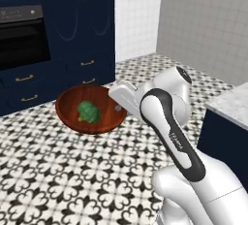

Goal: Pick the broccoli from the sink and place it in the bowl. Then pick the bowl and place it in the microwave. Then close the microwave door and press the start button.

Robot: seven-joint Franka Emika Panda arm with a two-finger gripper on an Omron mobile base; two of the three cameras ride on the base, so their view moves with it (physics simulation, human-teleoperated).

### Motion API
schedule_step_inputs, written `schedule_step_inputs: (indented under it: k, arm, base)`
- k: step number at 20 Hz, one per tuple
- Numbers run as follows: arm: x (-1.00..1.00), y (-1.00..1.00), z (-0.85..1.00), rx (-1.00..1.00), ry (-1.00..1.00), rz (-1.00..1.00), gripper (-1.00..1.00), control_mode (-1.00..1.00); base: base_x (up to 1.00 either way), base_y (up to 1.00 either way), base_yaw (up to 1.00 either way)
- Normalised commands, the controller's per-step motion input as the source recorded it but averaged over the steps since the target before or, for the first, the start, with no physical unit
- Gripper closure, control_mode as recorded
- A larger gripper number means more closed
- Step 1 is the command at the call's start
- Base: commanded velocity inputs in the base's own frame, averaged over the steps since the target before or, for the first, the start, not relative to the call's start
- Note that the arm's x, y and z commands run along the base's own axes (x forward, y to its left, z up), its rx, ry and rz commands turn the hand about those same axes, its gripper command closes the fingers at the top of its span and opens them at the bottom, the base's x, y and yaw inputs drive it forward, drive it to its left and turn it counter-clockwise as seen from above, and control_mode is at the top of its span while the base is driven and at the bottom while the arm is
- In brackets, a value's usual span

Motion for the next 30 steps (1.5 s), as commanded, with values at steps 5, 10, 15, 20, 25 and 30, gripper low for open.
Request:
schedule_step_inputs:
  k: [5, 10, 15, 20, 25, 30]
  arm:
    - [0.0, 0.0, 0.0, 0.0, 0.0, 0.0, 1.0, 1.0]
    - [0.0, 0.0, 0.0, 0.0, 0.0, 0.0, 1.0, 1.0]
    - [0.0, 0.0, 0.0, 0.0, 0.0, 0.0, 1.0, 1.0]
    - [0.0, 0.0, 0.0, 0.0, 0.0, 0.0, 1.0, 1.0]
    - [0.0, 0.0, 0.0, 0.0, 0.0, 0.0, 1.0, 1.0]
    - [0.0, 0.0, 0.0, 0.0, 0.0, 0.0, 1.0, 1.0]
  base:
    - [1.0, 0.13, 0.0]
    - [1.0, 0.0, 0.01]
    - [1.0, 0.06, 0.1]
    - [1.0, 0.04, 0.17]
    - [1.0, 0.0, 0.15]
    - [1.0, 0.0, 0.23]
